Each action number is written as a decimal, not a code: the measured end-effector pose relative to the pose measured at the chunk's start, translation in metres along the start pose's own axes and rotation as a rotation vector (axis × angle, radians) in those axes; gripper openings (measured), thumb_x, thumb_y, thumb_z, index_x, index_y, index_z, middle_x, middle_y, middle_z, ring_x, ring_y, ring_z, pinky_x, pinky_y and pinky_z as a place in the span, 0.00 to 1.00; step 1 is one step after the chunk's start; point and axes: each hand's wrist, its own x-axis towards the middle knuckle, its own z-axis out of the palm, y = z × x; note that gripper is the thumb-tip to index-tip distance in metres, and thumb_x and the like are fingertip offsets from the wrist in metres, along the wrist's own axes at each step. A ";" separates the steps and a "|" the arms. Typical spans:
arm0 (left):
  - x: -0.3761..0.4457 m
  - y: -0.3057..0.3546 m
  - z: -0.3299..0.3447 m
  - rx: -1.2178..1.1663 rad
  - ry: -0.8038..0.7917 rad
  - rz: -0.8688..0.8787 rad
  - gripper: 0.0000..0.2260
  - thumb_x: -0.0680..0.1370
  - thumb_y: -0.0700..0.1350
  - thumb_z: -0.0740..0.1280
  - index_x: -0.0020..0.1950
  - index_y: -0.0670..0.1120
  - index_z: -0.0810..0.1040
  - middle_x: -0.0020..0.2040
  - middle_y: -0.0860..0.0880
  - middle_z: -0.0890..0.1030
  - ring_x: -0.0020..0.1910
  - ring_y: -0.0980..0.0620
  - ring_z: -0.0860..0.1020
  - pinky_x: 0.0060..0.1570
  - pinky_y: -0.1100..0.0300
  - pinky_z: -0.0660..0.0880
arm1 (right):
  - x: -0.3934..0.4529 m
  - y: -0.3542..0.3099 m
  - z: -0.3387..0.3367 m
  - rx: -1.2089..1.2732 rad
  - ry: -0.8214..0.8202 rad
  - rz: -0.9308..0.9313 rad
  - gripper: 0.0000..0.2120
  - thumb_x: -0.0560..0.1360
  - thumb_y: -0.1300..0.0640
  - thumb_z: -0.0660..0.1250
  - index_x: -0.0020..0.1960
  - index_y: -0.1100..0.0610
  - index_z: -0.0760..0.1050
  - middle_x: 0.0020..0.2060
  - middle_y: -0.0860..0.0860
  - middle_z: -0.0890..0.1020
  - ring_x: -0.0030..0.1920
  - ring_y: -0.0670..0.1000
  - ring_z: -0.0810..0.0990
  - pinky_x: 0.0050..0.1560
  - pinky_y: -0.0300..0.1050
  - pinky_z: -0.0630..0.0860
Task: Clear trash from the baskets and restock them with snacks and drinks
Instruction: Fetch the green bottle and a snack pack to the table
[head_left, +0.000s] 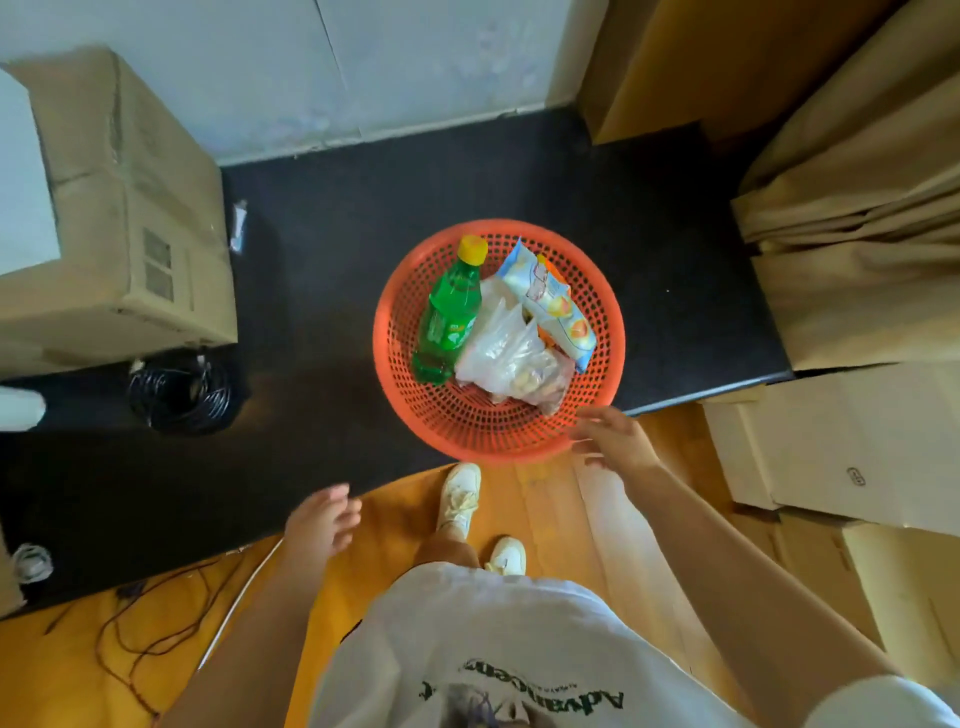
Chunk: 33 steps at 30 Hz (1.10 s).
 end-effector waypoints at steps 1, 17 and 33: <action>0.004 0.026 0.010 -0.011 -0.023 0.042 0.13 0.80 0.40 0.58 0.64 0.43 0.73 0.60 0.41 0.78 0.59 0.44 0.77 0.57 0.51 0.71 | 0.011 -0.012 -0.002 -0.036 0.023 -0.027 0.12 0.74 0.63 0.63 0.57 0.58 0.75 0.39 0.54 0.80 0.36 0.51 0.78 0.35 0.43 0.72; 0.039 0.184 0.121 0.392 -0.436 0.775 0.36 0.62 0.38 0.78 0.66 0.48 0.68 0.64 0.48 0.73 0.63 0.52 0.71 0.62 0.59 0.66 | 0.124 -0.102 0.006 -0.491 0.082 -0.236 0.33 0.64 0.61 0.74 0.66 0.53 0.68 0.61 0.51 0.75 0.58 0.51 0.74 0.51 0.41 0.69; 0.025 0.180 0.116 0.334 -0.481 0.829 0.30 0.63 0.33 0.77 0.57 0.53 0.69 0.52 0.59 0.76 0.53 0.59 0.74 0.49 0.75 0.68 | 0.081 -0.083 0.010 -0.148 0.210 -0.276 0.25 0.67 0.58 0.74 0.62 0.53 0.71 0.48 0.47 0.77 0.47 0.48 0.76 0.46 0.37 0.69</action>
